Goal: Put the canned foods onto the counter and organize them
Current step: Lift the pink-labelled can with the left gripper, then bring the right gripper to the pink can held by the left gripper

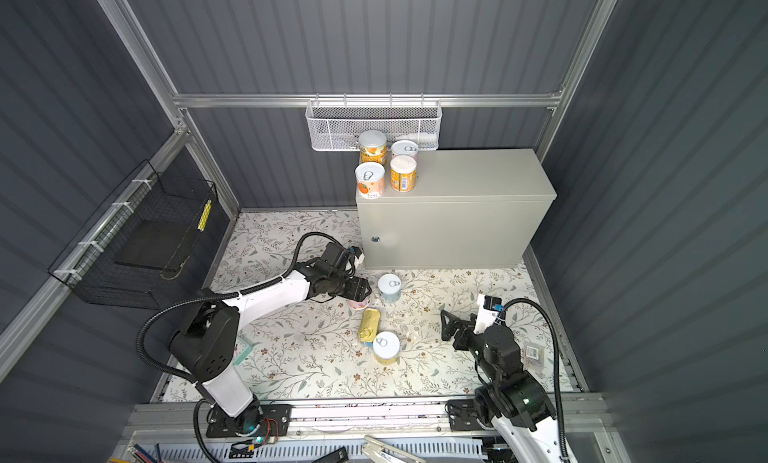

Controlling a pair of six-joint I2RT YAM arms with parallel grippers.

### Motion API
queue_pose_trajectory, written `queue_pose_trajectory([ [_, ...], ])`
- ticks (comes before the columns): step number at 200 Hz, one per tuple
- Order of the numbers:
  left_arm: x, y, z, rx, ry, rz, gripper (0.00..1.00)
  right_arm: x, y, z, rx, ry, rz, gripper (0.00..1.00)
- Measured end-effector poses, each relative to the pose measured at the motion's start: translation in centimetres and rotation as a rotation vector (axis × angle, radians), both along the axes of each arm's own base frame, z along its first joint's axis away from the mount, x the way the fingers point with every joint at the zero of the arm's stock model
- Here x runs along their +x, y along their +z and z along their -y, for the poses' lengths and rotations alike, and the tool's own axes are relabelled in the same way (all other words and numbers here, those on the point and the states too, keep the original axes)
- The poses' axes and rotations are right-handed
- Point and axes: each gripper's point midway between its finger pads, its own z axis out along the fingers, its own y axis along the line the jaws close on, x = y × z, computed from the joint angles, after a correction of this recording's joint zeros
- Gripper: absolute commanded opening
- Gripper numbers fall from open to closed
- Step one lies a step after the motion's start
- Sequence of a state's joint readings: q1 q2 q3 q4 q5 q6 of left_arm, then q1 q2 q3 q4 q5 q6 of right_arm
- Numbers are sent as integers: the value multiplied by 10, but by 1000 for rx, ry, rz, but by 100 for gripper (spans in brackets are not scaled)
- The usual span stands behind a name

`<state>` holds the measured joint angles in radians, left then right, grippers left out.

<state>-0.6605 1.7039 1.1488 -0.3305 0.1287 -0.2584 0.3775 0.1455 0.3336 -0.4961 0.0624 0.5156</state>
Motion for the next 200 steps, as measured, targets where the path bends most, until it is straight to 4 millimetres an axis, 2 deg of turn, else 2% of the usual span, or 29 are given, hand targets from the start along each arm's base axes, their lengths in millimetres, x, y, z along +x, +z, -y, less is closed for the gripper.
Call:
queue_pose_trajectory([
  [37,-6,20,5,-36,-6,16,60,0,-4,-3,-3,12,-22,99],
  [70,-16,30,25,-48,-52,7,59,1,-12,-7,-9,31,-65,99],
  [102,-19,44,43,-88,-80,12,59,5,-6,-13,32,43,-47,99],
  [146,-17,56,52,-116,-97,2,59,7,-10,-37,74,111,-45,99],
  [200,-23,63,53,-117,-106,-31,58,-5,-21,-71,-26,244,-63,99],
])
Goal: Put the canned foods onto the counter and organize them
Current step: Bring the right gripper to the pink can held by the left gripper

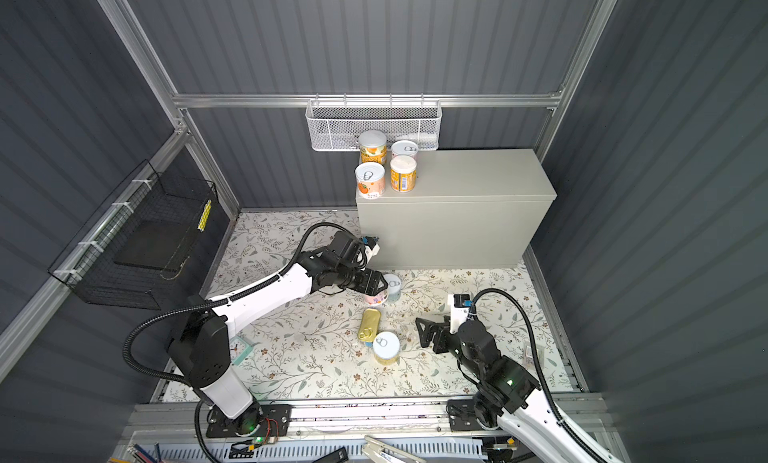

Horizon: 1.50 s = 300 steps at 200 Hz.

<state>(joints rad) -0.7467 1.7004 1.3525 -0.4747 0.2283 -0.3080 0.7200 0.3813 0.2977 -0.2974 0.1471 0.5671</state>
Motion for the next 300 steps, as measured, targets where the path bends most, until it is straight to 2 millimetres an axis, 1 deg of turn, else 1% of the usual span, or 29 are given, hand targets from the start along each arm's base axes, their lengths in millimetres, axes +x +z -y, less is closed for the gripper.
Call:
queue_pose_trajectory([
  [17,-3,2,1,-7,-11,-12,58,-6,3,-12,-22,61,31,99],
  [41,-9,8,1,-5,-27,-45,58,-20,15,-39,-15,207,134,99],
  [56,-14,14,3,-16,-44,-66,58,-29,16,-51,-33,274,179,99],
  [67,-18,20,5,-31,-61,-83,58,-31,15,-57,-52,299,198,99],
  [103,-37,35,15,-115,-129,-151,58,-27,7,-71,-129,343,227,99],
  [121,-43,40,18,-142,-151,-175,58,-24,9,-81,-143,366,251,99],
  [151,-50,49,16,-161,-166,-181,58,-15,24,-93,-144,366,298,99],
  [180,-57,71,13,-202,-183,-149,58,-9,41,-100,-118,352,352,99],
  [197,-63,78,10,-221,-193,-139,58,-7,46,-102,-109,347,367,99],
  [212,-68,75,7,-222,-201,-149,58,-6,48,-103,-101,344,374,99],
  [251,-77,57,2,-192,-214,-196,58,-3,53,-108,-87,340,386,99],
  [271,-79,53,1,-191,-218,-209,58,0,53,-112,-88,340,385,99],
  [300,-83,51,1,-195,-232,-222,58,4,56,-123,-99,347,372,99],
])
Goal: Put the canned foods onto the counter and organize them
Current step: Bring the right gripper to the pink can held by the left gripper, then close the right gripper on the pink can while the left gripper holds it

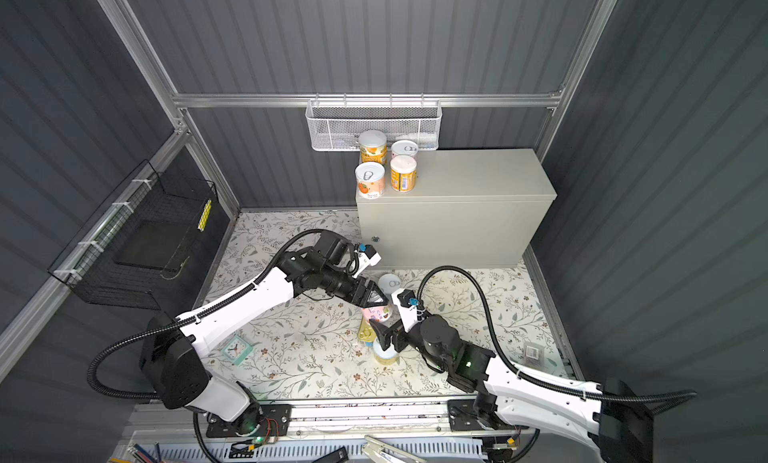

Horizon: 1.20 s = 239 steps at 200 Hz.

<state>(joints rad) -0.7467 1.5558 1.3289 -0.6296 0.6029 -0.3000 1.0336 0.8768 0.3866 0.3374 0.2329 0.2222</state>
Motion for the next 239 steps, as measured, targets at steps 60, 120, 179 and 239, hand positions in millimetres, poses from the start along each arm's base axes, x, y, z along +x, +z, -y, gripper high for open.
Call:
queue_pose_trajectory([
  [60,-4,-2,-1,-1,-27,9,58,4,0,-17,4,20,-3,99],
  [120,-9,-1,-2,-10,-55,7,58,7,-1,-31,-12,4,0,99],
  [179,-15,-1,-4,-17,-67,-6,58,10,6,-38,-13,-22,26,84],
  [239,-15,-3,-5,-15,-67,-7,59,9,10,-39,-13,-34,39,74],
])
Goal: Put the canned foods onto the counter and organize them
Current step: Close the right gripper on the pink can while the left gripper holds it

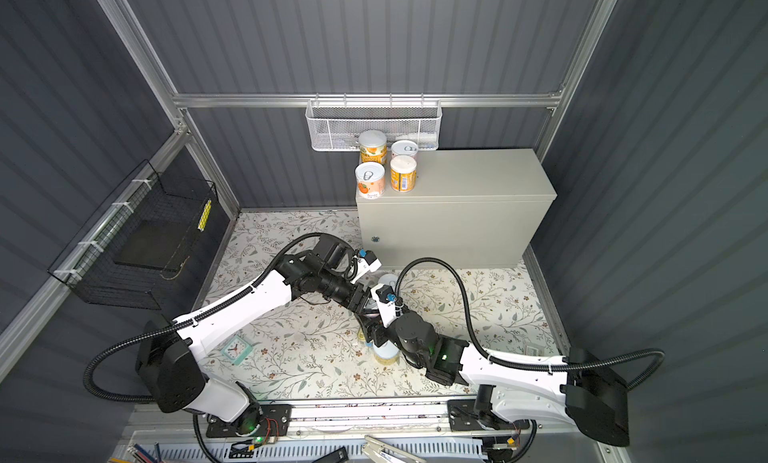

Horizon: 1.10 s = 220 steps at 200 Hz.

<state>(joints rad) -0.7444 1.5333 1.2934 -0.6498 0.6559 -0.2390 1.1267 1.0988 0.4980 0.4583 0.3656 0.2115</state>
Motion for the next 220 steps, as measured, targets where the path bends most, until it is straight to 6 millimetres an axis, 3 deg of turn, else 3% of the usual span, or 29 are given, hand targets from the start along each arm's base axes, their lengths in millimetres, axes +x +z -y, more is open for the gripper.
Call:
queue_pose_trajectory([
  [107,7,6,0,-38,22,-22,63,1,6,2,19,-16,14,64],
  [164,9,11,2,-61,35,-40,71,3,11,4,32,-25,24,60],
  [204,19,14,6,-87,69,-50,93,1,6,9,36,-32,28,60],
  [207,21,14,6,-89,77,-50,99,1,4,9,32,-30,26,59],
  [220,31,14,5,-92,105,-41,100,-2,-6,11,12,-22,15,59],
])
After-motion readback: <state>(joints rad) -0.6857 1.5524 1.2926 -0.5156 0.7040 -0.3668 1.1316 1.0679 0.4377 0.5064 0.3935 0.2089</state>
